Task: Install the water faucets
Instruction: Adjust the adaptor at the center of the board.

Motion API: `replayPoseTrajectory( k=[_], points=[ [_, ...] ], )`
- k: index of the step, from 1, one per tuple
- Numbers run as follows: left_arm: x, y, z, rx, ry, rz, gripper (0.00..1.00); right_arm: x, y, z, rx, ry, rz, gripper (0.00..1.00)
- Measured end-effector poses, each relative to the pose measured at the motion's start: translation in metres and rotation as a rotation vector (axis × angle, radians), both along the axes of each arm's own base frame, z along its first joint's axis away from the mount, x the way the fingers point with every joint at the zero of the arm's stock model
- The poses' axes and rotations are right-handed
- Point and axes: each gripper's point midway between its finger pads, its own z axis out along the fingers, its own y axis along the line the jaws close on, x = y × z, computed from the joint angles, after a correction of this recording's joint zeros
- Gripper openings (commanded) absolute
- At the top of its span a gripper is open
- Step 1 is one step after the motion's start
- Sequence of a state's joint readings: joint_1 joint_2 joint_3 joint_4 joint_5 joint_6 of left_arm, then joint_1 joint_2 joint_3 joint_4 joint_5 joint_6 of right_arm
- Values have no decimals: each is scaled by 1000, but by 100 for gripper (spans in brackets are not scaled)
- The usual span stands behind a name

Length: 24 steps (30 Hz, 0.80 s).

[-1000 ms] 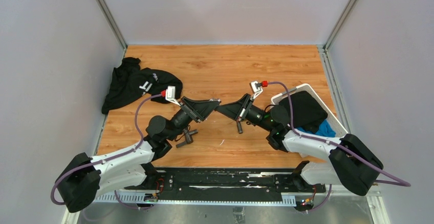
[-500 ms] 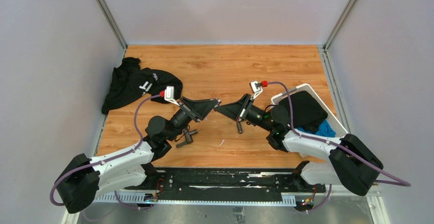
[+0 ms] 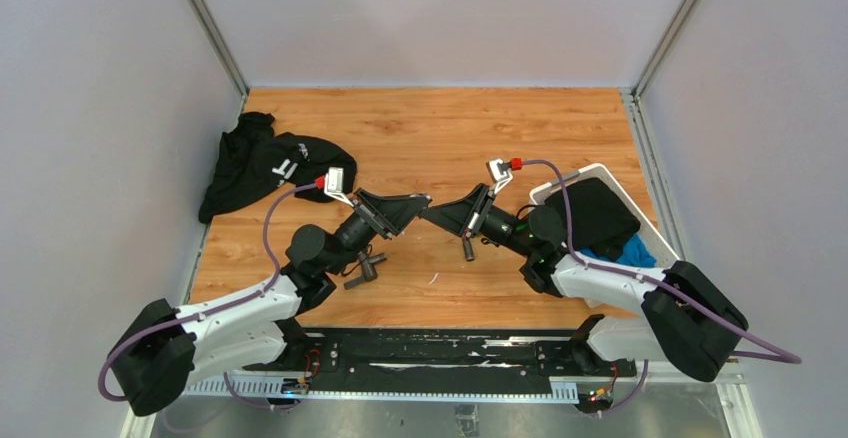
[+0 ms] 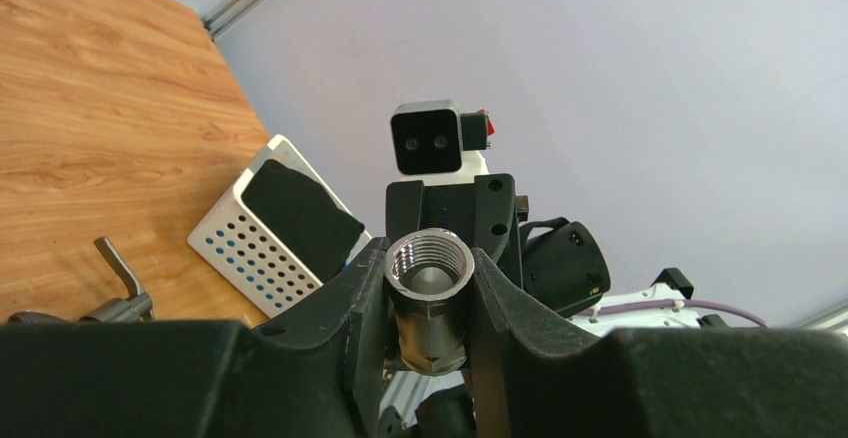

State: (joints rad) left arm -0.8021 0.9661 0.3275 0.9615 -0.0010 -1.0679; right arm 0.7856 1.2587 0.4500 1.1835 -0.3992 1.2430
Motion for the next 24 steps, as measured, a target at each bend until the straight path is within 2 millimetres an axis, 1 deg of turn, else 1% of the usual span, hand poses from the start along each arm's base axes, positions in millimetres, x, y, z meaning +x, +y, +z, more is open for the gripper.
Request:
replayPoseTrajectory(
  k=[2,3,4,5,7,8,9,11,13,15,16,18,19,21,23,24],
  points=[
    [0,0,0,-2,2,-1,1,0,0,0,0,1,0,0],
    [0,0,0,-2,2,-1,0,0,0,0,0,1,0,0],
    [0,0,0,-2,3,-1,0,0,0,0,0,1,1,4],
    [0,0,0,-3,3,-1,0,0,0,0,-1,1,1,18],
    [0,0,0,-2,6,0,0,0,0,-2,-5,7,0,54],
    [1,1,-2,4,11,4,0,0,0,-3,-12,11,0,68],
    [1,2,-3,14,15,12,0,0,0,-6,-27,20,1,73],
    [1,7,-6,37,22,33,0,-1,0,-12,-60,38,0,76],
    [0,16,-8,69,26,64,0,-3,-6,-17,-106,55,-18,76],
    [-1,28,-8,97,25,107,0,-4,-18,-16,-131,57,-57,72],
    [-1,35,-8,116,27,135,0,-3,-28,-17,-153,64,-94,69],
    [-1,49,-11,144,36,187,0,7,-49,-23,-225,83,-198,68],
    [0,55,-16,169,51,215,0,16,-63,-36,-309,120,-283,67],
    [1,65,-25,211,82,256,0,30,-83,-54,-459,161,-399,66],
    [4,71,-38,265,129,290,0,40,-99,-78,-649,198,-472,62],
    [6,74,-49,303,162,305,0,45,-105,-94,-772,215,-486,60]
  ],
)
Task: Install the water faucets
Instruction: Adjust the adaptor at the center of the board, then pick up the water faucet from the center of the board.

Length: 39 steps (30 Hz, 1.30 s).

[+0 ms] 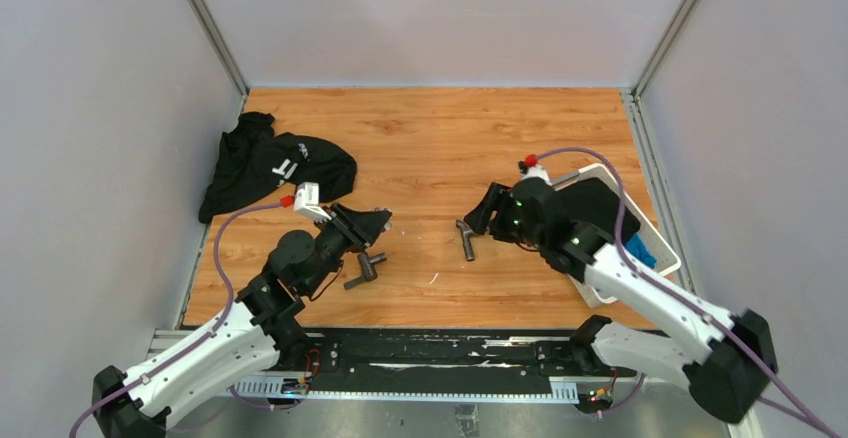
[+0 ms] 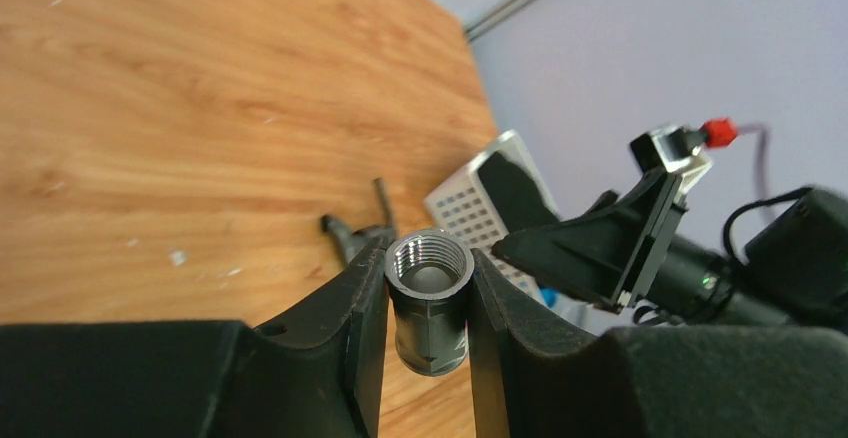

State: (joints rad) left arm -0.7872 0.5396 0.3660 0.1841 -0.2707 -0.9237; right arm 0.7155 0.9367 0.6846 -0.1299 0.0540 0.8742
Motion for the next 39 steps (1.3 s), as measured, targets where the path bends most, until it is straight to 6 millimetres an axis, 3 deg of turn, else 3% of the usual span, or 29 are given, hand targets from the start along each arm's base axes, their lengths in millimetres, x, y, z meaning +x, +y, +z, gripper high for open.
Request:
replayPoseTrajectory(
  k=[5,8,11,15,17,22,27,31,35,39],
  points=[
    [2,0,-50,145,132,9,0,3,-10,-67,-371,205,82,55],
    [1,-3,-69,201,176,-12,0,-10,-8,-85,-422,257,174,55],
    [-1,-6,-60,172,149,-32,0,-22,14,-65,-279,168,287,55],
    [-4,-5,-32,51,57,-35,0,-34,40,-9,-11,-51,390,42],
    [-6,-3,-22,-12,28,-31,0,-39,51,15,85,-141,430,41],
    [-5,-6,-10,-101,19,-34,0,-61,82,47,75,-265,559,55],
    [-3,-15,-11,-111,54,-57,0,-76,123,86,-6,-388,684,53],
    [-3,-18,-10,-116,64,-68,0,-76,142,86,-95,-426,716,46],
    [-3,-19,-6,-130,60,-70,0,-71,150,65,-207,-409,727,45],
    [-3,-19,-2,-140,56,-72,0,-64,148,46,-313,-396,712,50]
  ],
)
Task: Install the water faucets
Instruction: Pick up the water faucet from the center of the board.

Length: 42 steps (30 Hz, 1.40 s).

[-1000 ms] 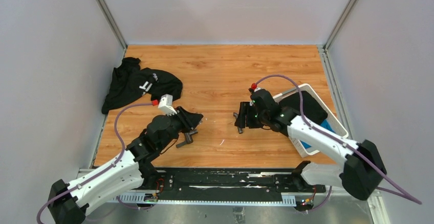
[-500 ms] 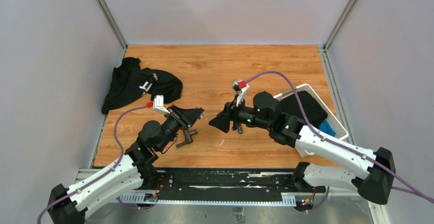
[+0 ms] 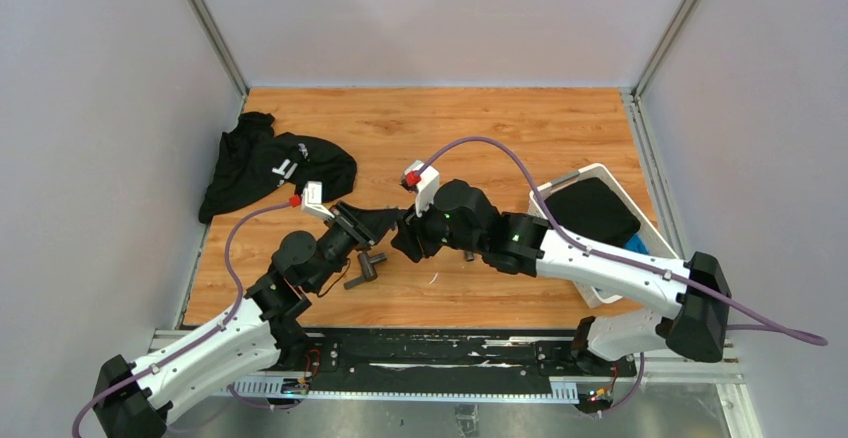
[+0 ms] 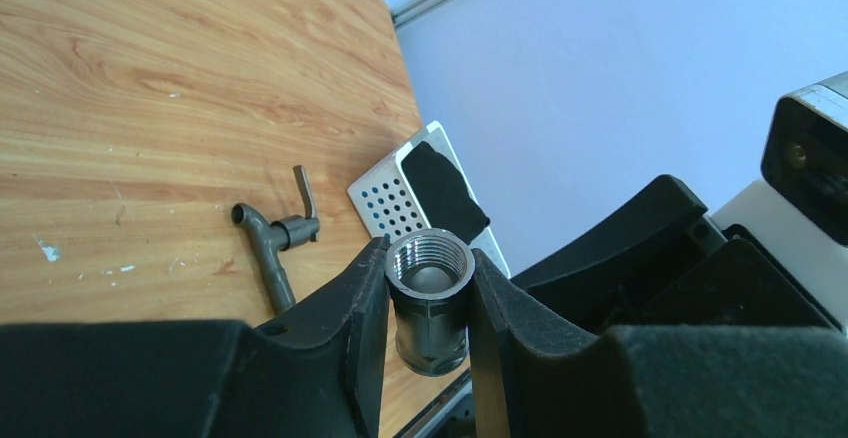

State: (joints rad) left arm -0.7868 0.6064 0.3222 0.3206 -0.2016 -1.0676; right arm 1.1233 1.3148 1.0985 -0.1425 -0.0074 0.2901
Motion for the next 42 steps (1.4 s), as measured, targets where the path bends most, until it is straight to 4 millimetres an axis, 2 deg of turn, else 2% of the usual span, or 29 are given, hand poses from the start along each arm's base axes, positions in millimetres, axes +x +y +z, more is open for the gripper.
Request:
replayPoseTrajectory(
  k=[7,12,17,21,27,34,37,42],
  points=[
    [-1,-1,4,-8,-4,-10,0,9,4,-2,-50,-51,-36,47],
    [-2,-2,4,-11,-2,-16,0,12,6,0,-58,-79,-52,39],
    [-2,-3,6,-19,0,-17,0,16,8,4,-45,-114,-85,23],
    [-1,-4,6,-20,5,-17,0,19,8,4,-39,-137,-113,0],
    [1,-4,7,-26,11,-15,0,21,8,5,-38,-160,-131,0],
    [2,-5,5,-20,40,-14,32,21,8,3,-54,-195,-123,0],
    [2,-5,4,-17,50,-13,50,22,7,2,-62,-207,-121,0],
    [1,-7,7,-12,69,-22,59,20,3,-6,-89,-229,-111,0]
  ],
)
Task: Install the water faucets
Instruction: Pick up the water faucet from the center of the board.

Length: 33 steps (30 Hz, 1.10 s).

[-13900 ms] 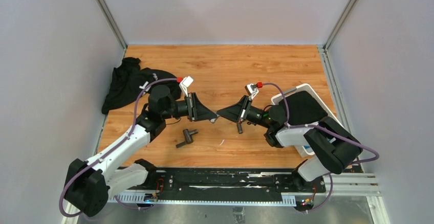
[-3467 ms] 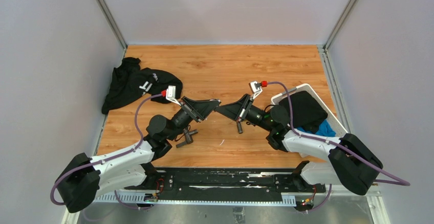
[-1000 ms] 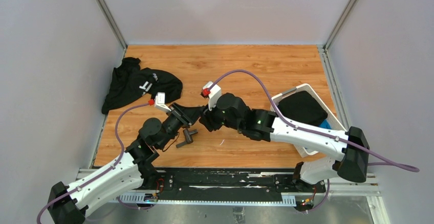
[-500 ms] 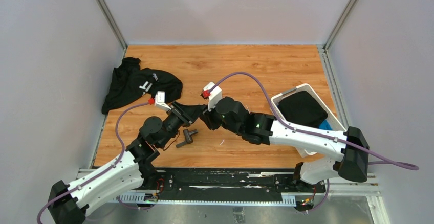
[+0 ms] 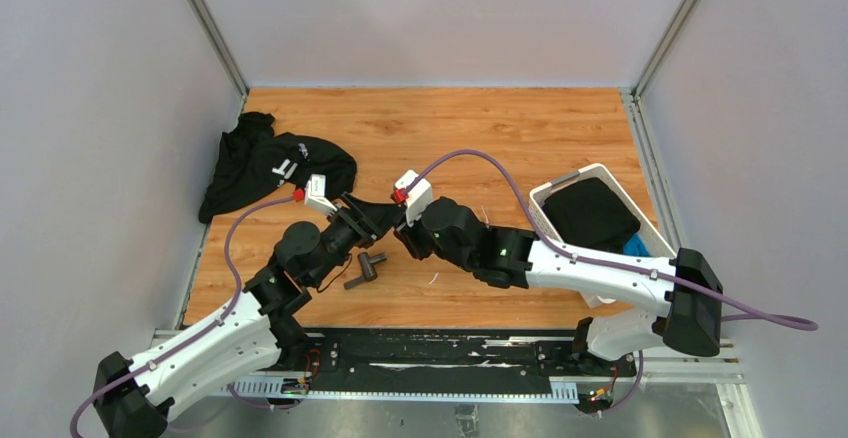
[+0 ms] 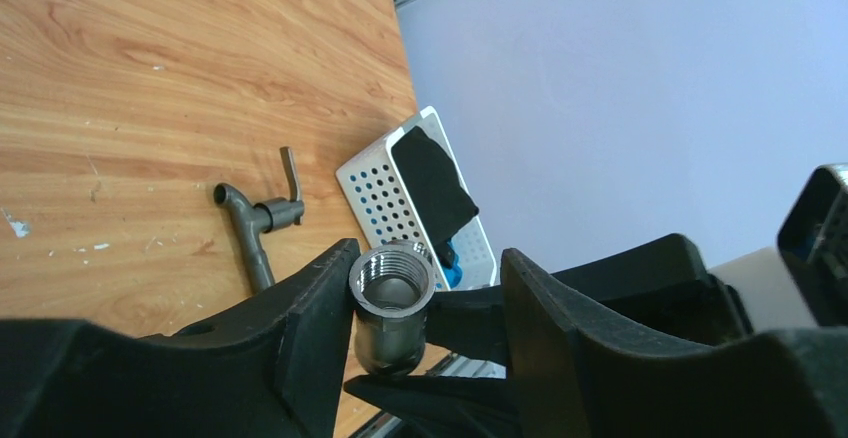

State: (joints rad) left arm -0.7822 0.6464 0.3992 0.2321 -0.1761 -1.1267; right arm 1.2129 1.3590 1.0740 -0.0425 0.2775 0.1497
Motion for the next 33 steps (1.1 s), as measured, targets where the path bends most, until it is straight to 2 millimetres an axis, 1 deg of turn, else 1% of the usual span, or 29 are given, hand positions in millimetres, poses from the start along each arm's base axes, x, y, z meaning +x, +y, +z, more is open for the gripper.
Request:
replayPoseTrajectory(
  k=[3,5,8,11,13,15,17,18,19,20,21,24,25,27,28,33],
  points=[
    [0,0,2,2,1,-1,59,0,-3,-5,-17,-8,0,0],
    [0,0,0,8,6,-1,56,1,-3,-5,-19,-11,-2,0],
    [0,0,-2,20,8,-1,58,1,-4,-4,-20,-13,-5,0],
    [0,0,-4,37,5,-6,57,1,-4,-4,-19,-13,-5,0],
    [0,-2,-5,47,3,-12,51,1,-4,-3,-17,-14,-5,0],
    [0,-2,-6,57,1,-14,42,1,-4,-3,-15,-15,-4,0],
    [1,-3,-8,69,3,-15,30,1,-4,-2,-14,-15,-4,0],
    [1,-3,-9,73,6,-14,27,1,-4,-2,-14,-15,-4,0],
    [1,-3,-10,79,4,-16,26,1,-5,-2,-13,-15,-4,0],
    [1,-3,-9,78,3,-17,25,1,-5,-2,-13,-15,-4,0],
    [1,-3,-9,78,2,-17,28,1,-5,-2,-13,-15,-4,0],
    [1,-3,-9,77,1,-16,42,1,-5,-1,-12,-16,-4,0],
    [1,-3,-9,79,-1,-16,44,1,-5,-1,-12,-16,-4,0],
    [1,-3,-9,83,-2,-17,45,1,-5,-1,-11,-16,-4,0],
    [1,-3,-9,84,-3,-17,42,1,-5,-1,-12,-16,-4,0],
    [1,-3,-8,83,-6,-18,5,1,-5,-1,-11,-16,-4,0]
  ],
)
